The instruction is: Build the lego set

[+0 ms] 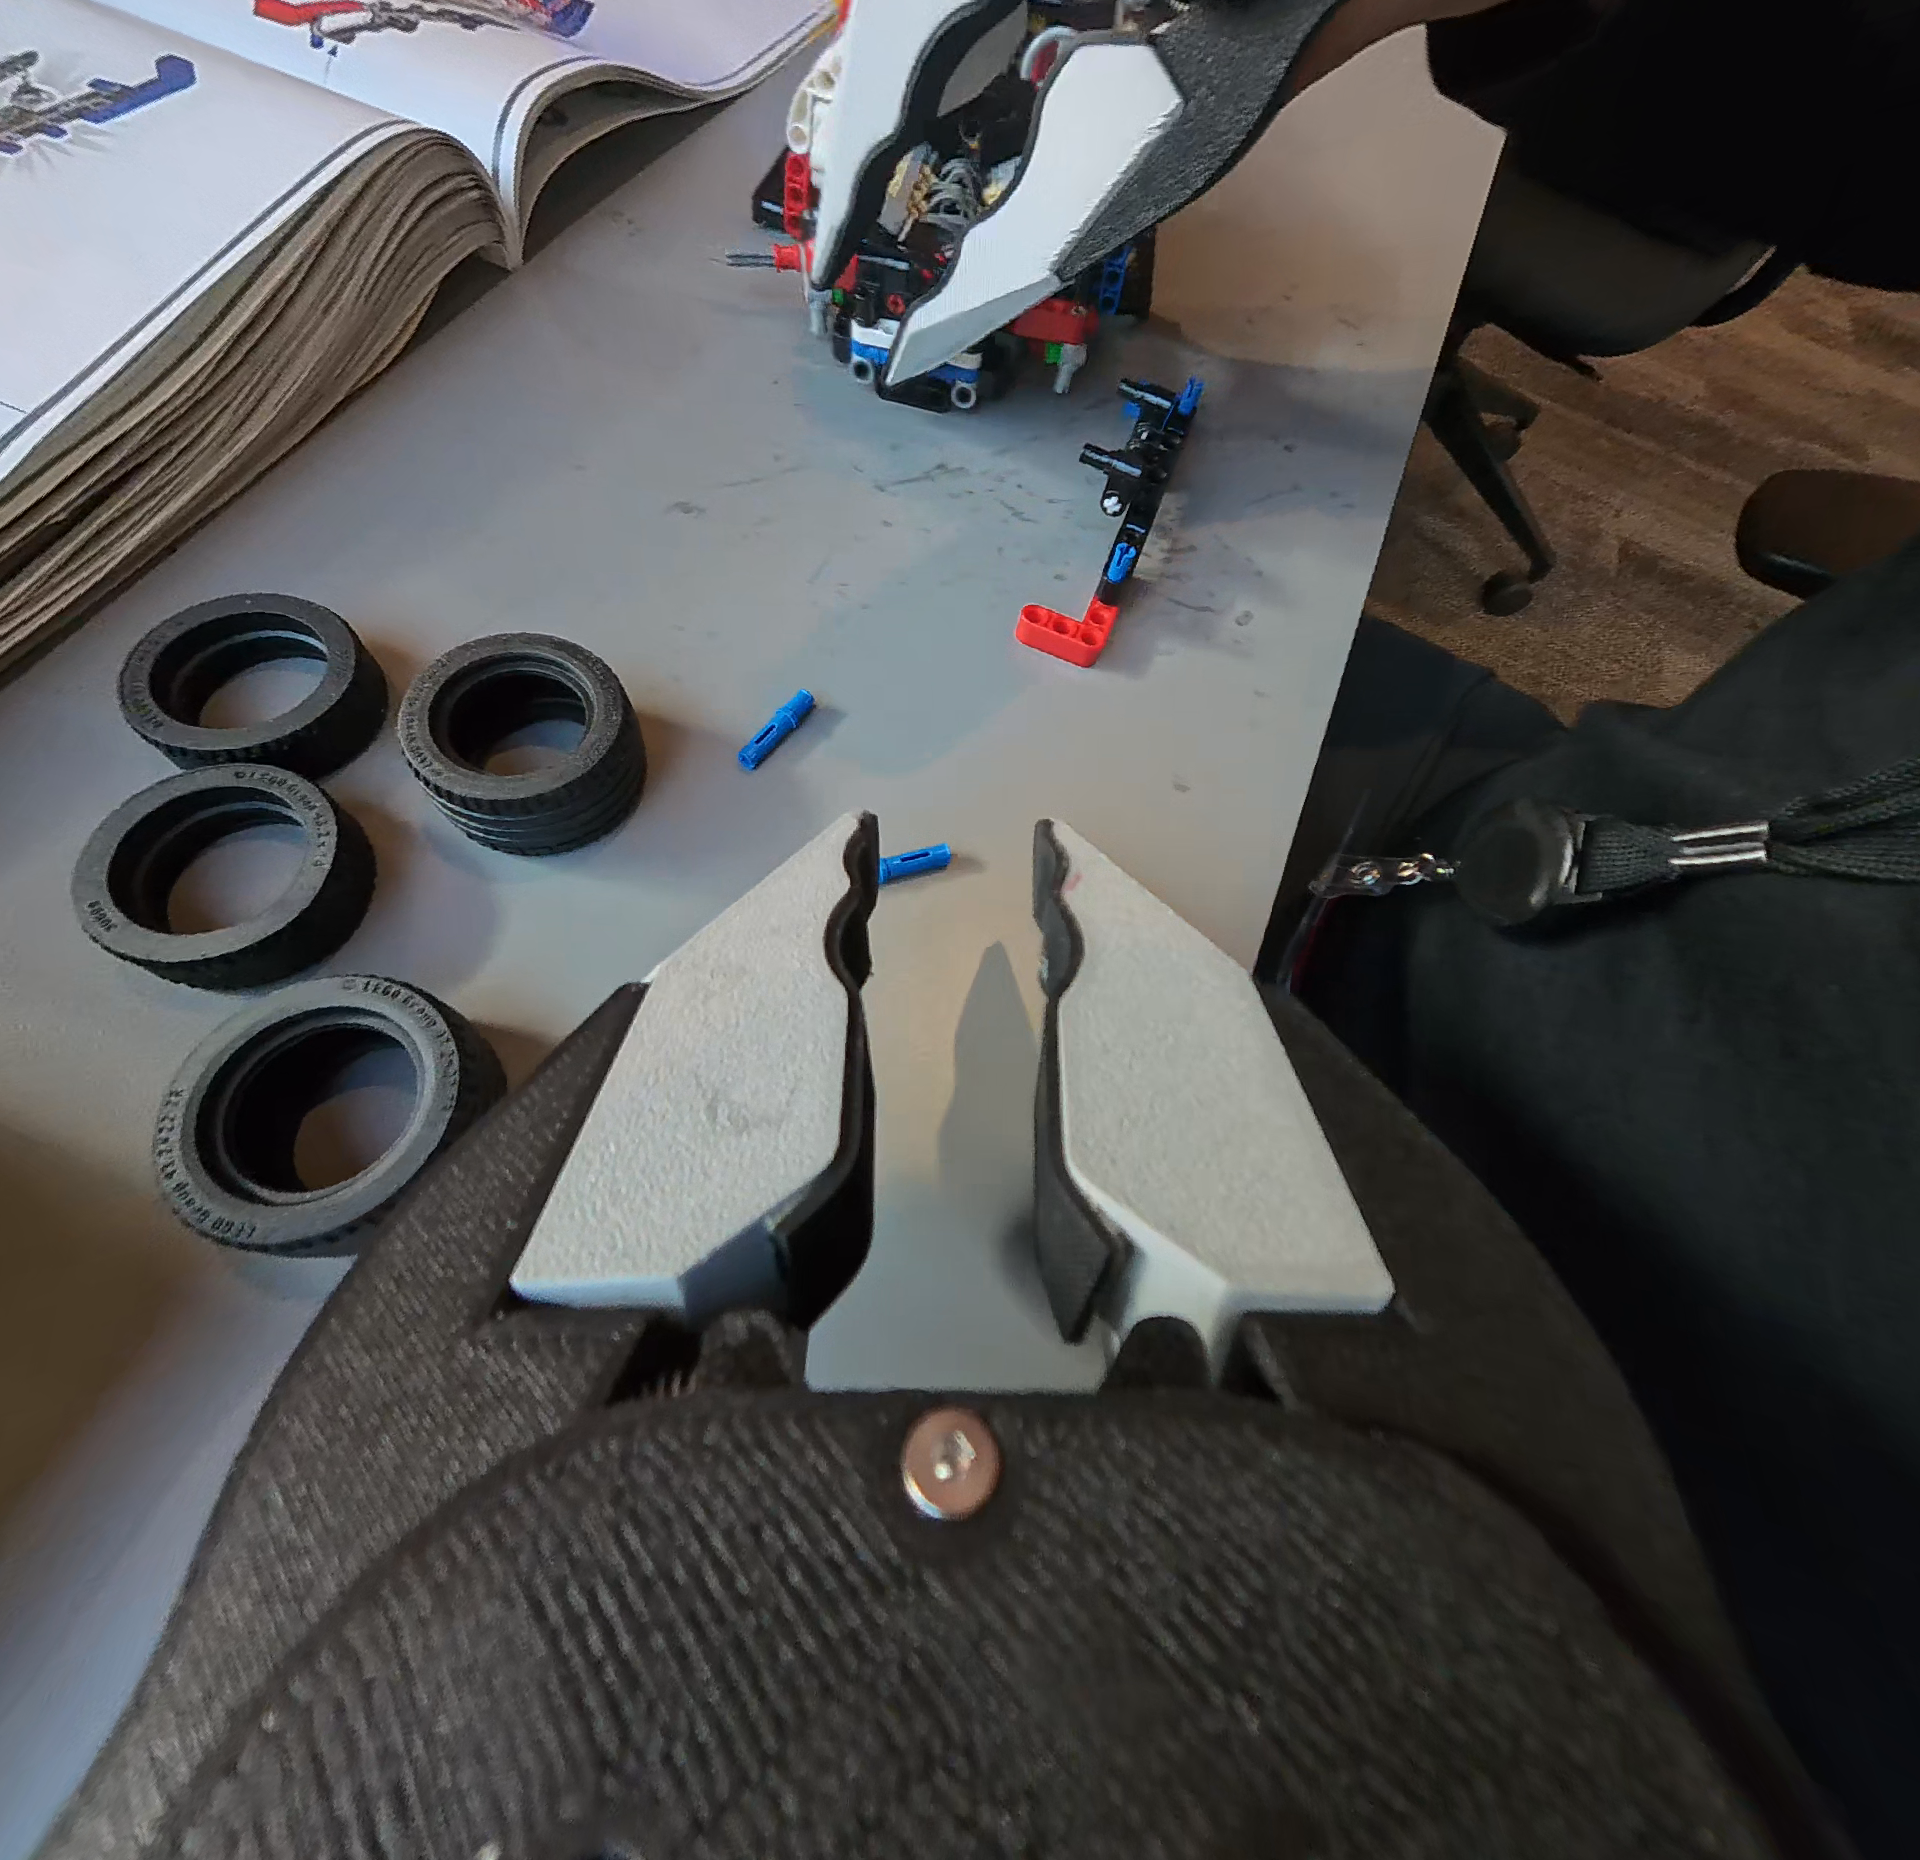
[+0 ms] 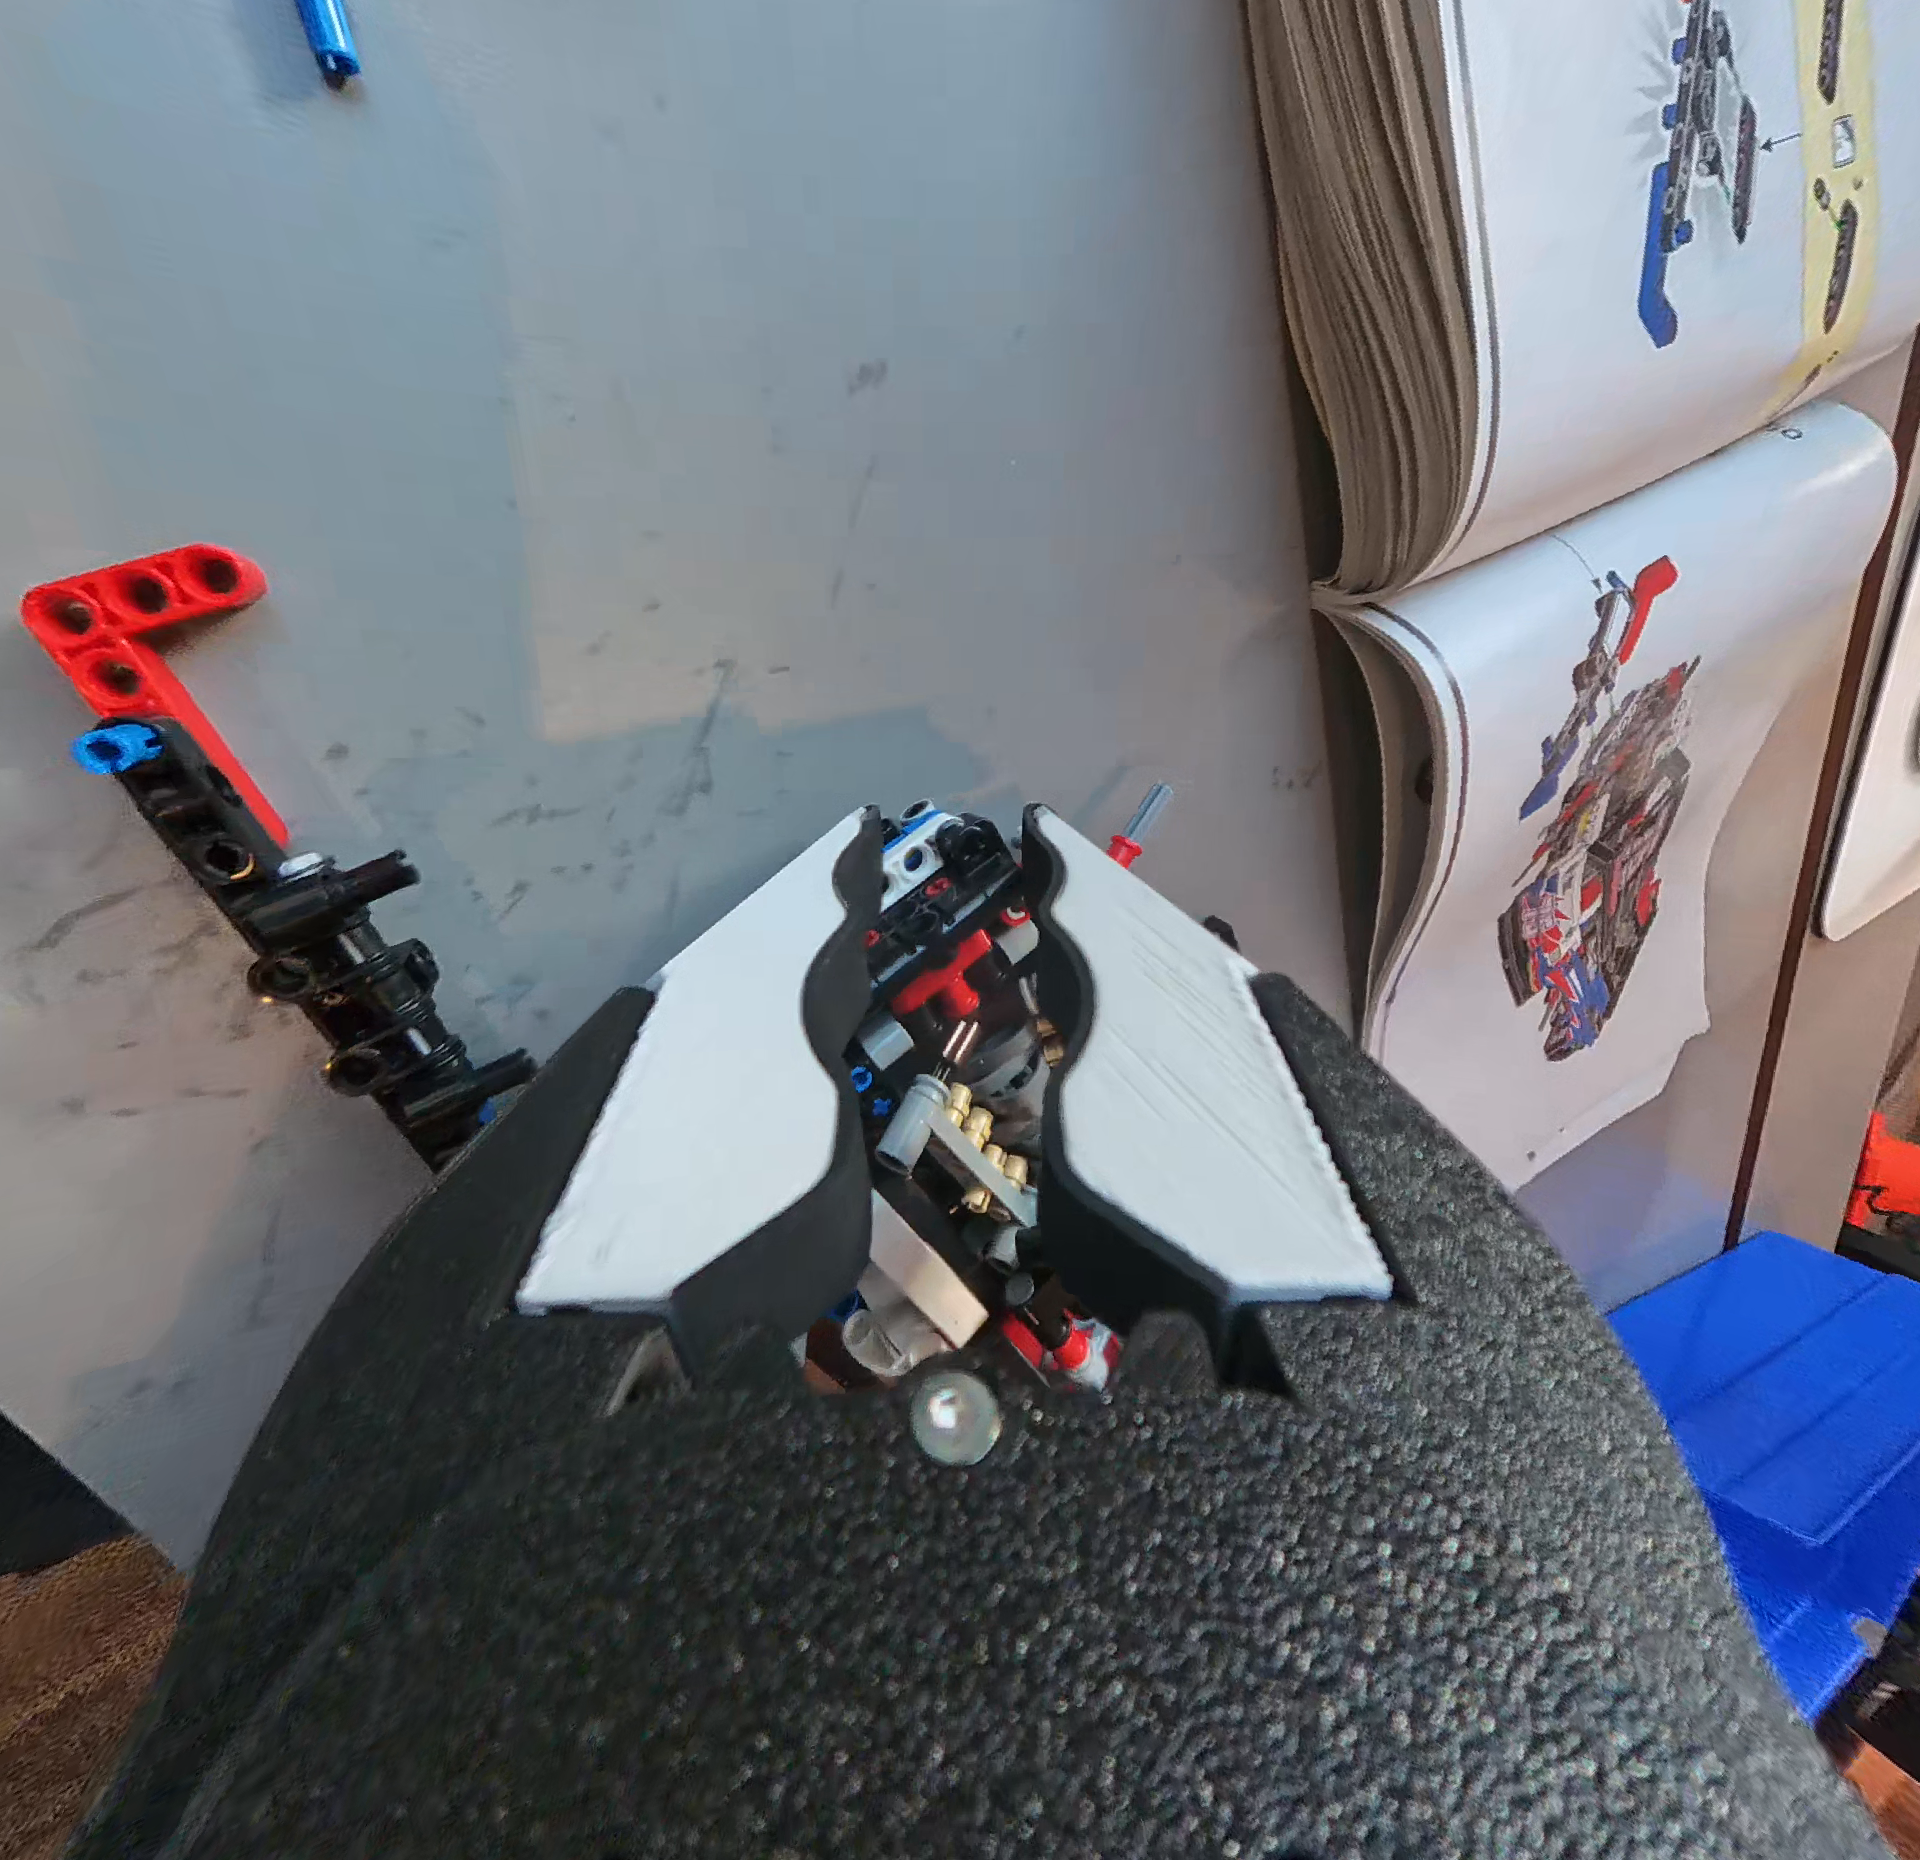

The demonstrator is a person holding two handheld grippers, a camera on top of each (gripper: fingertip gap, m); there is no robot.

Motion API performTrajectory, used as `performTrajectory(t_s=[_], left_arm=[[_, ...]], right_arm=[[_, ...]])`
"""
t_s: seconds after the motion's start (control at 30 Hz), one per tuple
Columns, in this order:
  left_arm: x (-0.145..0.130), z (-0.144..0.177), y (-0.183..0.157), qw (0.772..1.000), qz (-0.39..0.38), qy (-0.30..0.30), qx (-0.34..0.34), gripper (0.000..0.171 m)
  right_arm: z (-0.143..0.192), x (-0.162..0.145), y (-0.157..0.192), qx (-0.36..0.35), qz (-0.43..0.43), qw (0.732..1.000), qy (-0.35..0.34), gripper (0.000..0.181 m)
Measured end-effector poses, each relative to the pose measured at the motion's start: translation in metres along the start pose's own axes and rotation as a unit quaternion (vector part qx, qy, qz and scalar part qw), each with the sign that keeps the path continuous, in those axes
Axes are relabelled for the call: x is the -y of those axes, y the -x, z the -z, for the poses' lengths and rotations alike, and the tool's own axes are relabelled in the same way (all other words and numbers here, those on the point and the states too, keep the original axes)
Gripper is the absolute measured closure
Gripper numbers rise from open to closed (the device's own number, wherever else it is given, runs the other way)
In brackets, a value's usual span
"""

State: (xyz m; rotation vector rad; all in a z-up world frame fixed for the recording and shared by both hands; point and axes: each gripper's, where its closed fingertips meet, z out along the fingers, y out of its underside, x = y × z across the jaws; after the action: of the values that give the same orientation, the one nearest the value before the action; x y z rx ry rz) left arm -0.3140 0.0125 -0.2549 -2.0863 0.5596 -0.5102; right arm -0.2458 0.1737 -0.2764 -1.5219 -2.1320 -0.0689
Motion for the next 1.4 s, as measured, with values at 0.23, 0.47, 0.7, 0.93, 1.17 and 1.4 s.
performTrajectory(t_s=[0.23, 0.47, 0.7, 0.93, 1.17, 1.4], left_arm=[[-0.002, 0.001, 0.003, 1.0, 0.014, 0.002, 0.004, 0.142], [-0.012, 0.011, 0.01, 0.999, 0.005, 0.017, 0.031, 0.141], [-0.013, 0.032, 0.031, 0.997, -0.003, 0.001, 0.073, 0.14], [-0.019, 0.03, 0.029, 0.997, -0.021, 0.014, 0.068, 0.141], [-0.017, 0.032, 0.028, 0.998, -0.015, 0.006, 0.056, 0.142], [-0.018, 0.032, 0.028, 0.998, -0.009, 0.006, 0.055, 0.142]], right_arm=[[0.027, 0.03, 0.005, 0.011, -0.07, 0.99, -0.122, 0.158], [0.059, 0.082, 0.016, 0.098, -0.18, 0.942, -0.266, 0.167], [0.05, 0.094, 0.025, 0.141, -0.204, 0.93, -0.272, 0.147], [0.014, 0.106, 0.065, 0.162, -0.061, 0.969, -0.175, 0.16], [-0.006, 0.113, 0.078, 0.194, -0.035, 0.97, -0.143, 0.164], [-0.007, 0.112, 0.08, 0.198, -0.037, 0.97, -0.137, 0.176]])
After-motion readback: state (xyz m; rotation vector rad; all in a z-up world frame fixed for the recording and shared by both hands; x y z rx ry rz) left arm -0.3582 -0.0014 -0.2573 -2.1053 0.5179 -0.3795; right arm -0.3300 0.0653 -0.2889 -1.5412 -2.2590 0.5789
